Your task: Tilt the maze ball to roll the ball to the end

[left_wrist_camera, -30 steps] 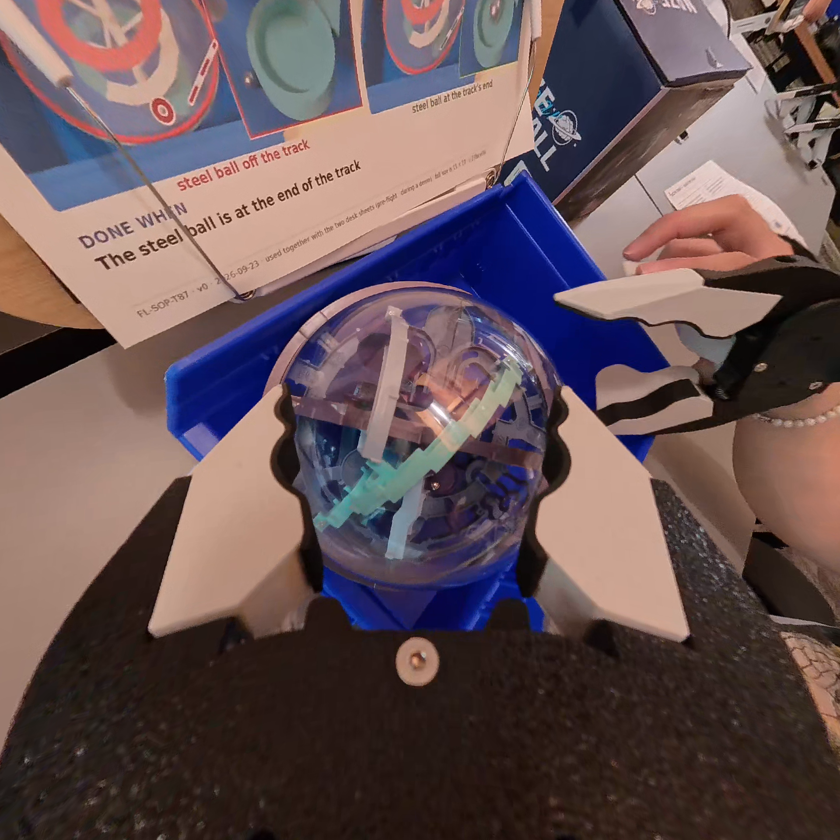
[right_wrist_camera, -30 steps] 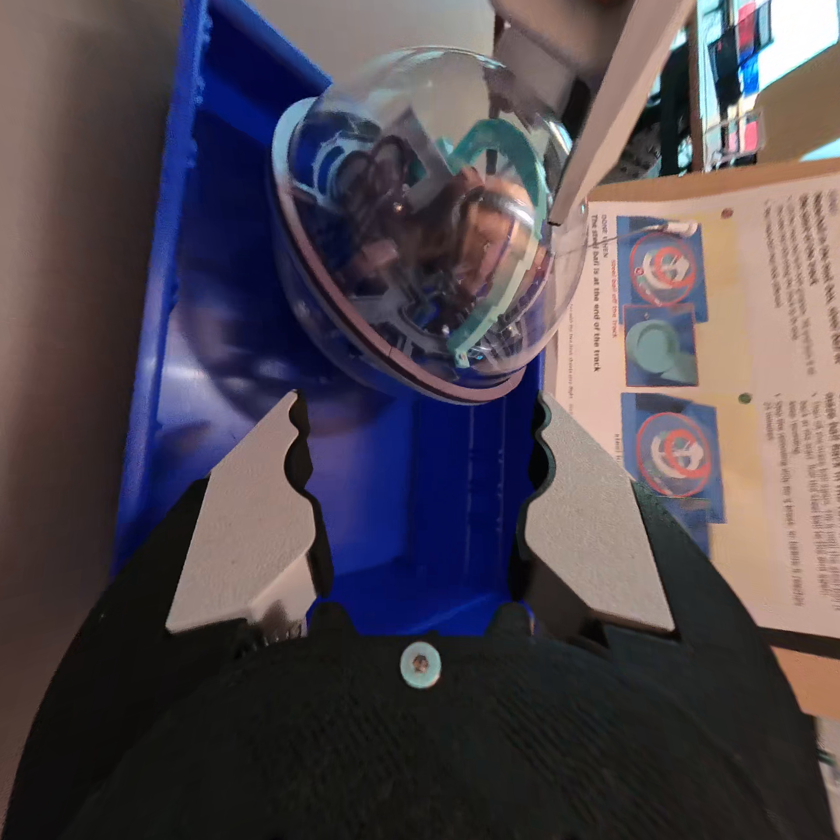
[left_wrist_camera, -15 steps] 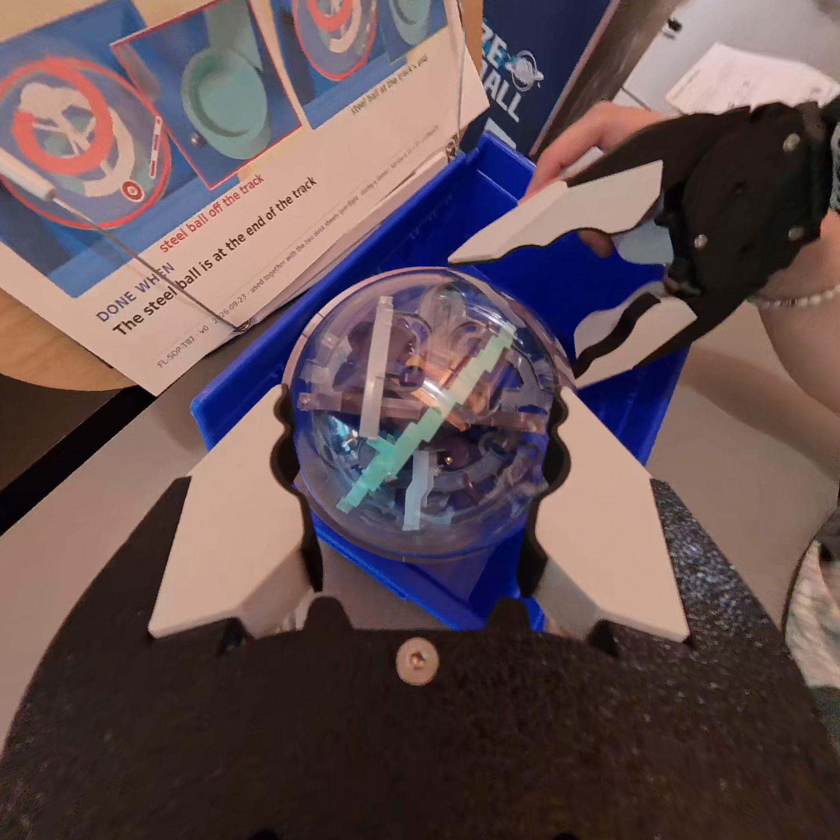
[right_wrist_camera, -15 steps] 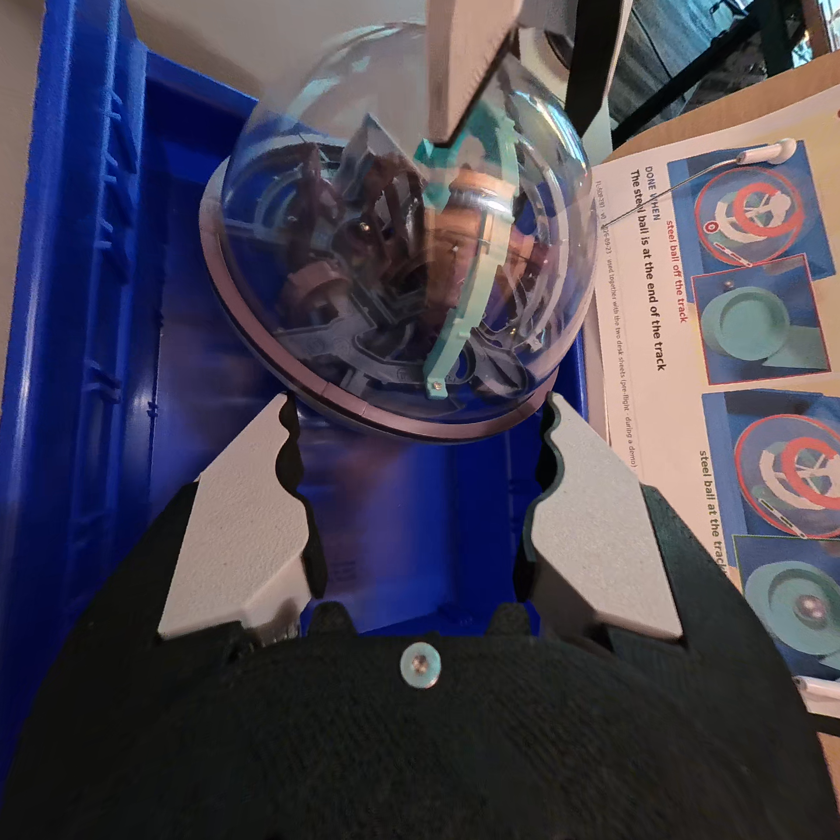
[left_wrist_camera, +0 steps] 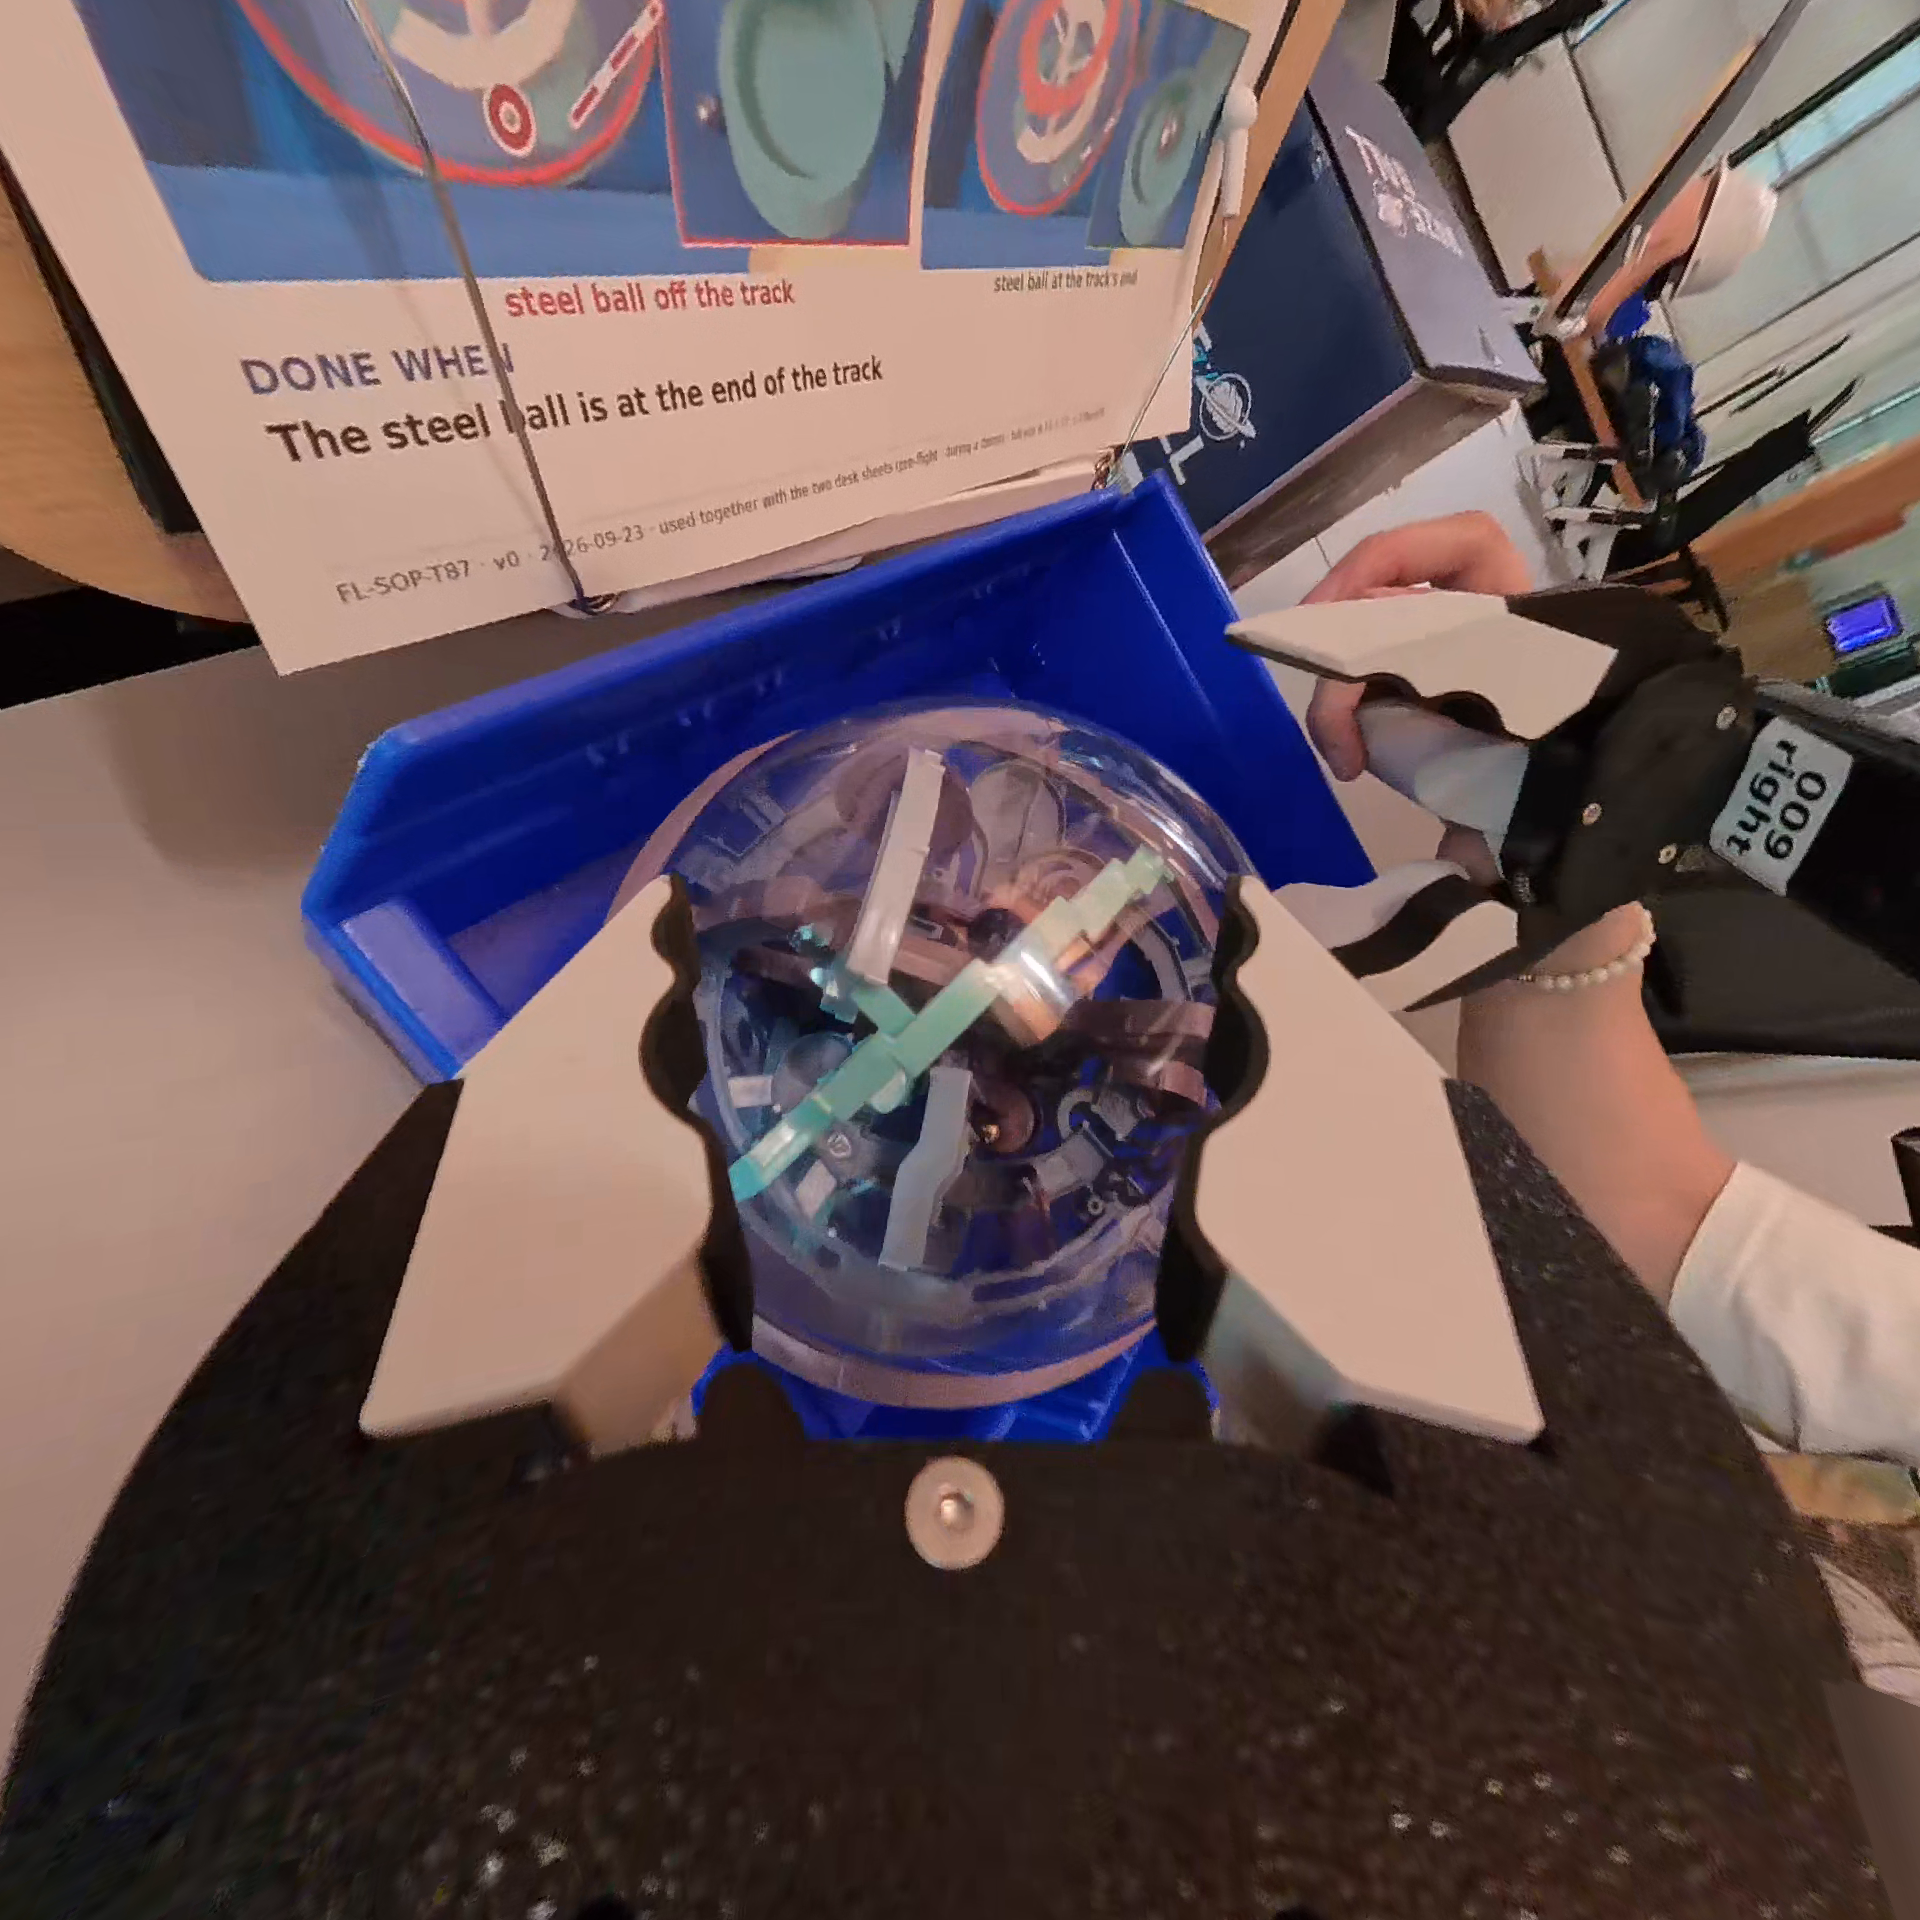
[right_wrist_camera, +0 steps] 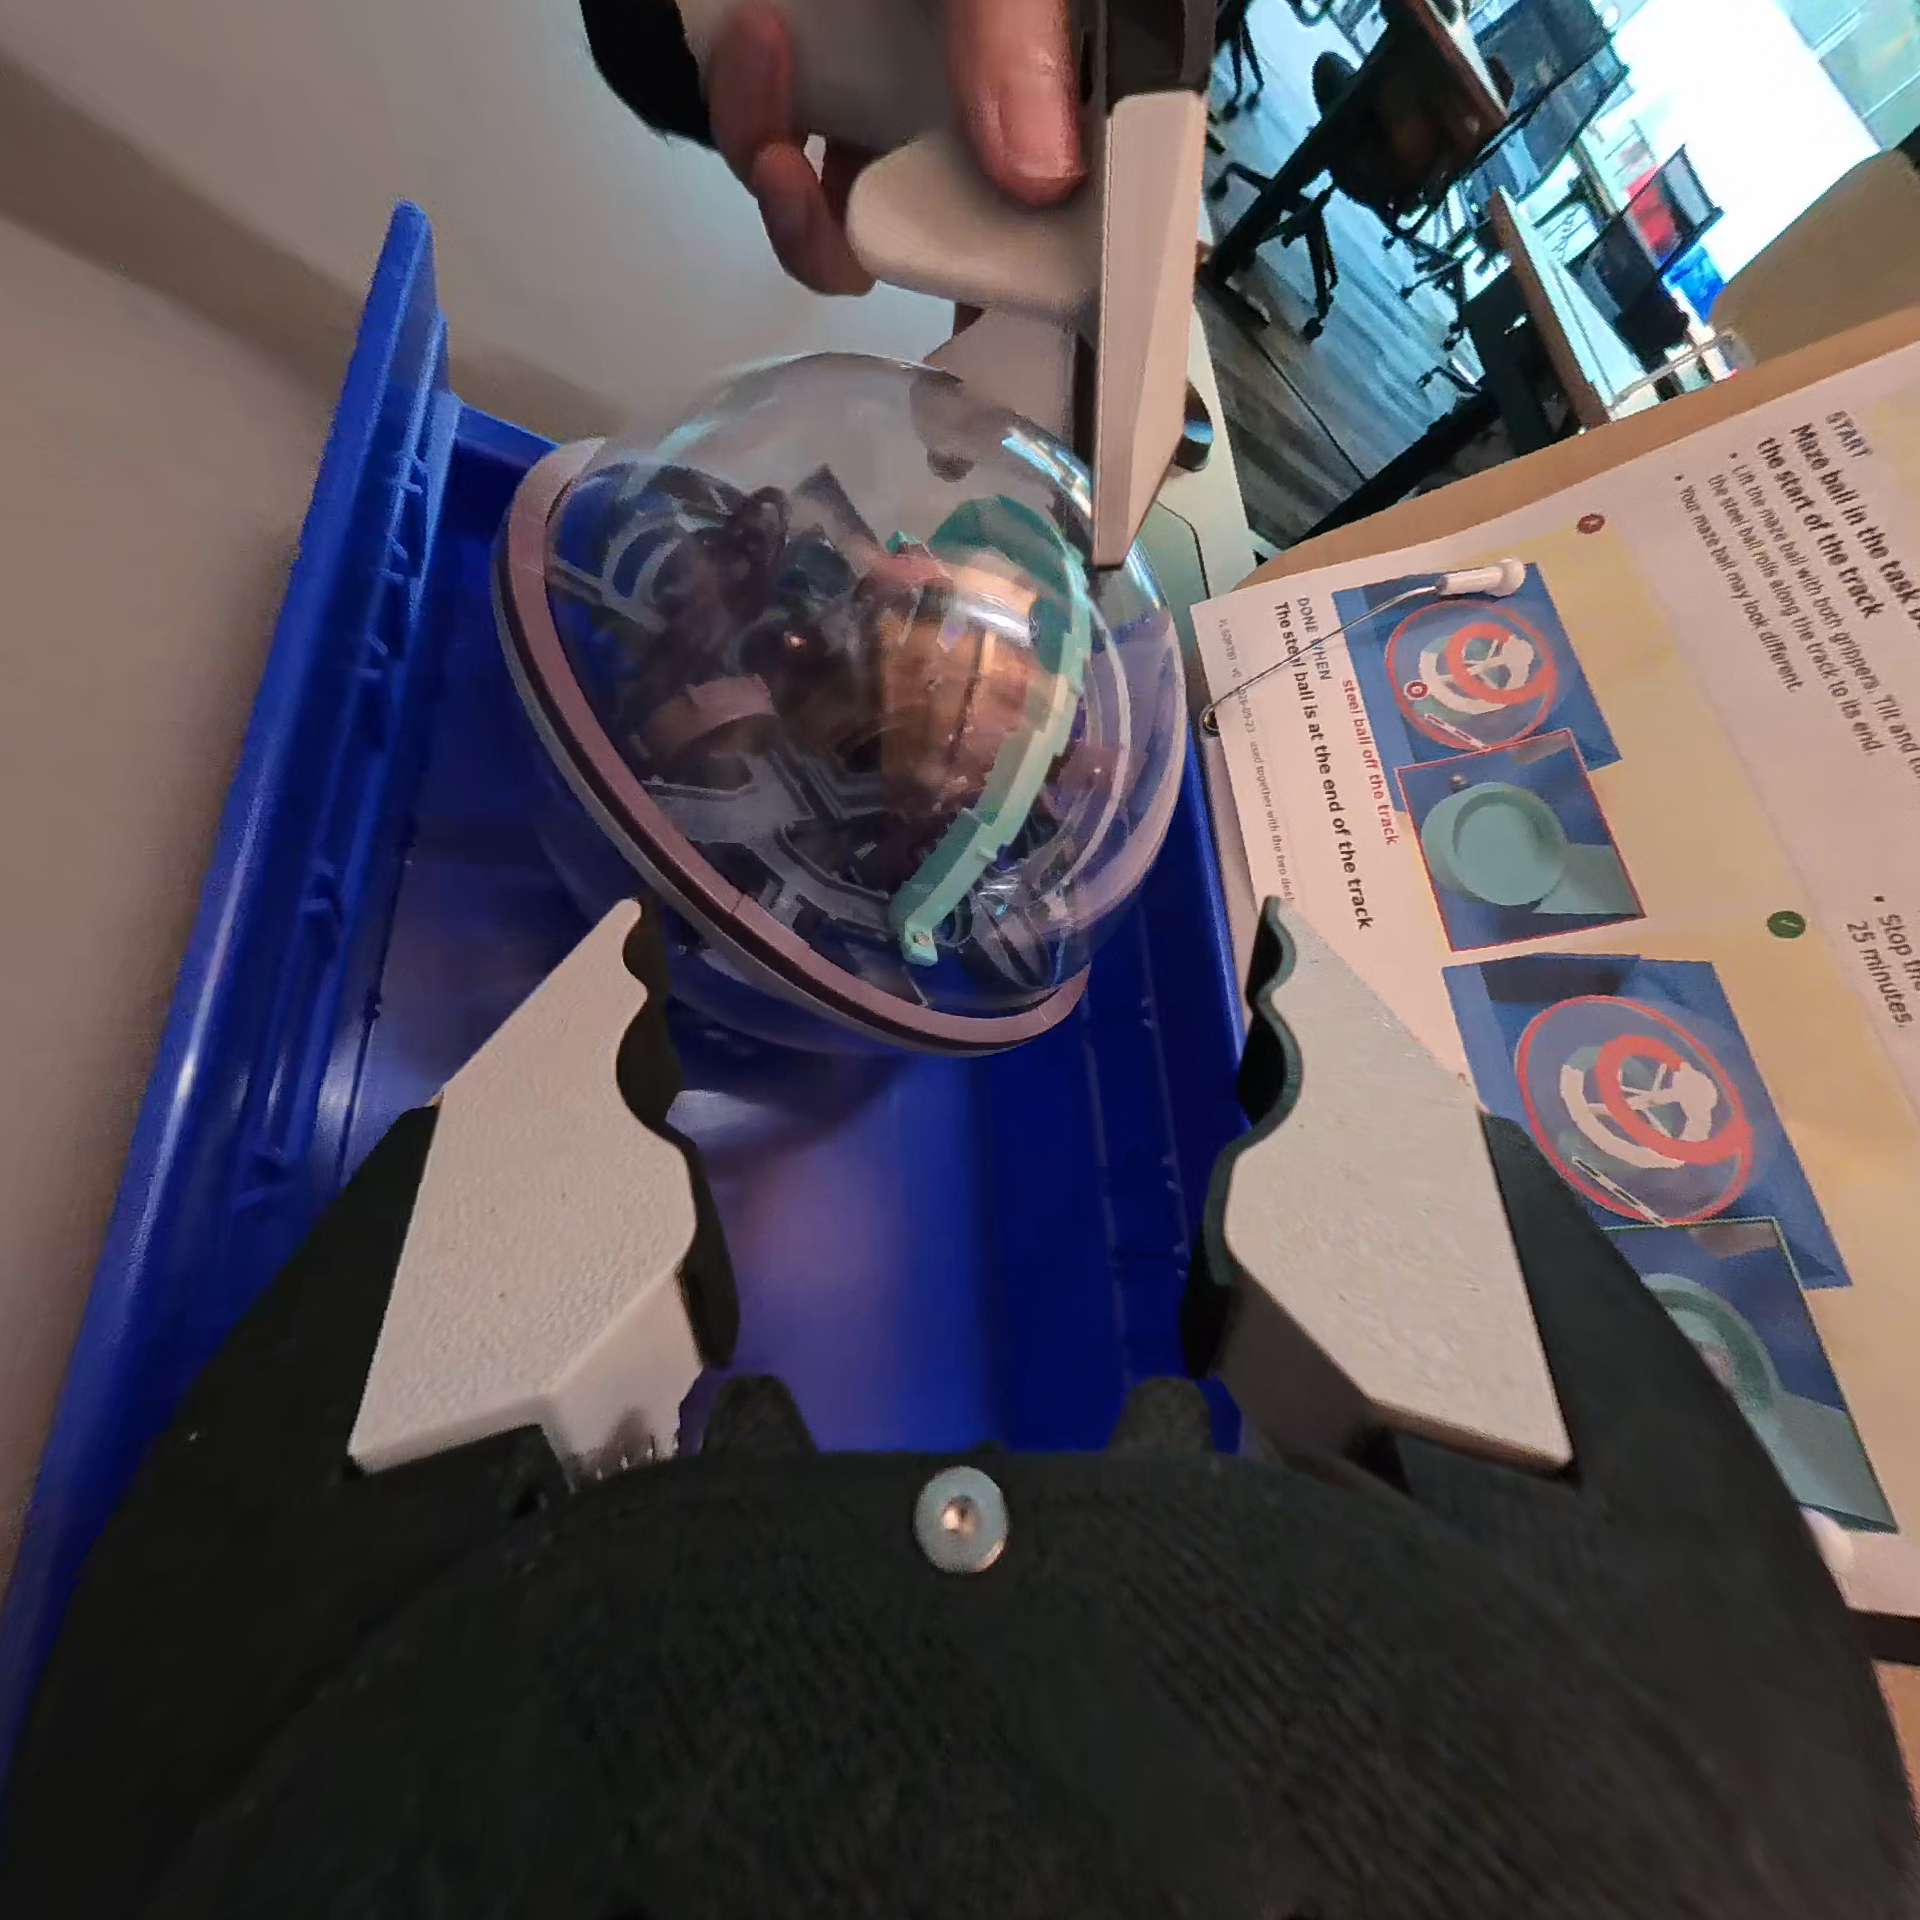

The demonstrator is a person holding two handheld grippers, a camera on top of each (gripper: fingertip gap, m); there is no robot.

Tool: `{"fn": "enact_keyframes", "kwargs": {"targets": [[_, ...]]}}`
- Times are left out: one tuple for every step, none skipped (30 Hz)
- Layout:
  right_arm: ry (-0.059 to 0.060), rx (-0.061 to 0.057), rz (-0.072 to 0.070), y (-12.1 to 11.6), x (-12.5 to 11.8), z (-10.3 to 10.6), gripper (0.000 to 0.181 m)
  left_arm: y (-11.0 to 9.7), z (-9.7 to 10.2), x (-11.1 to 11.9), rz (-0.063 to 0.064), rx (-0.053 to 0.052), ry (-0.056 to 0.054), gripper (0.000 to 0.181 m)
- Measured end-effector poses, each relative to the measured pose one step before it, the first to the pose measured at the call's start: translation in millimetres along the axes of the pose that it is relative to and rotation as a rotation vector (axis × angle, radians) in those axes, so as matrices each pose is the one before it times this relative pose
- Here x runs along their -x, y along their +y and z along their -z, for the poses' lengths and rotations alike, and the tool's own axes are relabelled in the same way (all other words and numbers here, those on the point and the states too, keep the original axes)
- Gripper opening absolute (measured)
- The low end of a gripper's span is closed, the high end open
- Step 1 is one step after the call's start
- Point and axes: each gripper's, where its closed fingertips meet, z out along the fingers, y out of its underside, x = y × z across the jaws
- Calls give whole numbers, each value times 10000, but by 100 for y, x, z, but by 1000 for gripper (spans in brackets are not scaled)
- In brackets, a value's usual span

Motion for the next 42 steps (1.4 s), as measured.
{"fn": "enact_keyframes", "kwargs": {"targets": [[97, 27, 75, 52, -60, 85, 109, -62, -94, 36, 0, -77, -12, 97], [120, -11, 28, 65, -136, 103, 107, -49, -49, 23, 18, -52, -3, 97], [97, 0, -31, 128, -153, 95, 107, 1, -7, 1, -59, -6, 21, 99], [76, 32, -51, 209, -146, 64, 106, 49, 55, -38, -177, 34, 39, 100], [49, 53, -32, 213, -118, 46, 104, 71, 146, -90, -293, 53, 41, 101], [48, 89, 26, 250, -118, -8, 103, 38, 215, -119, -403, 35, 20, 100], [41, 123, 67, 246, -96, -29, 102, 70, 234, -127, -456, 45, -19, 99], [-22, 25, 36, 44, -15, -57, 102, 134, 213, -158, -399, 65, -20, 99], [16, -22, -10, -49, -110, -30, 102, 85, 204, -83, -276, 38, -49, 98], [43, 40, 7, 37, -149, -58, 103, 52, 156, 0, -108, 3, -58, 97], [38, 55, 9, 64, -120, -31, 104, 102, 121, 99, -1, 17, -54, 97], [47, 39, -30, 36, -84, -4, 105, 83, 114, 95, 112, -25, 19, 97], [38, 46, -78, 54, 23, 24, 104, 78, 85, 111, 210, -65, 61, 96], [23, 63, -96, 77, 174, 52, 102, 94, 19, 130, 259, -103, 87, 97], [-63, -11, -95, -33, 459, 42, 98, 80, -29, 157, 313, -154, 101, 98], [-296, -105, 14, -171, 838, 14, 98, 13, -113, 142, 347, -212, 103, 99], [-139, -64, 92, -139, 499, -85, 98, -23, -200, 80, 352, -242, 110, 99], [108, 113, 140, 78, -53, -108, 97, -112, -307, 17, 409, -272, 106, 98], [-122, 45, 73, -16, 200, -82, 102, -46, -357, -113, 376, -184, 152, 98], [-204, 5, 1, -53, 269, 11, 104, -21, -380, -146, 210, -142, 90, 98], [-39, -7, -22, 1, 4, 132, 108, -34, -336, -161, 68, -138, 7, 98], [36, 39, -16, 148, -158, 251, 111, 25, -282, -172, 46, -70, -59, 98], [15, 62, -28, 245, -148, 337, 112, 98, -207, -200, 45, 20, -51, 98], [43, 76, -45, 295, -229, 383, 113, 128, -127, -175, 38, 42, -41, 98], [119, 72, -32, 286, -338, 381, 115, 132, -56, -119, 80, 46, -23, 98], [80, 98, -17, 317, -255, 358, 115, 202, 19, -94, 87, 73, 20, 98], [78, 133, 12, 354, -255, 326, 114, 261, 62, -110, 5, 95, 67, 98], [128, 136, 25, 371, -343, 293, 113, 261, 91, -56, -26, 57, 65, 98], [155, 114, 17, 351, -370, 231, 111, 238, 106, 26, 20, 30, 37, 98], [132, 50, -13, 255, -353, 191, 108, 232, 105, 57, 39, 25, 27, 98], [84, -89, -90, 45, -304, 145, 106, 193, 99, 71, 26, 6, 14, 98], [36, -235, -180, -229, -244, 110, 105, 116, 97, 85, 20, -31, -9, 98], [65, -279, -188, -355, -281, 94, 103, 45, 65, 113, 27, -60, -29, 98], [84, -145, -94, -185, -276, 39, 101, -9, 64, 61, 1, -70, 7, 97], [9, 19, 1, 28, -91, -35, 103, 26, 20, 31, -61, -47, 44, 97], [11, -10, -9, -72, -46, -29, 104, -70, 23, 49, -19, -113, 49, 97], [54, -1, 32, -83, -65, -18, 104, -31, 31, 43, 45, -67, 37, 97], [41, 9, 46, -69, -5, 12, 104, 0, 27, 18, -13, -41, 19, 97], [50, 12, 43, -48, 27, 27, 104, -34, 29, -22, -66, -51, -2, 97], [55, -7, 30, -37, 25, 48, 103, -79, 34, -53, -171, -71, -22, 96], [41, -13, 18, -20, 65, 52, 102, -173, 49, -120, -352, -80, -34, 94], [18, -17, -11, 8, 61, 27, 101, -273, 74, -148, -532, -77, -70, 91]]}}
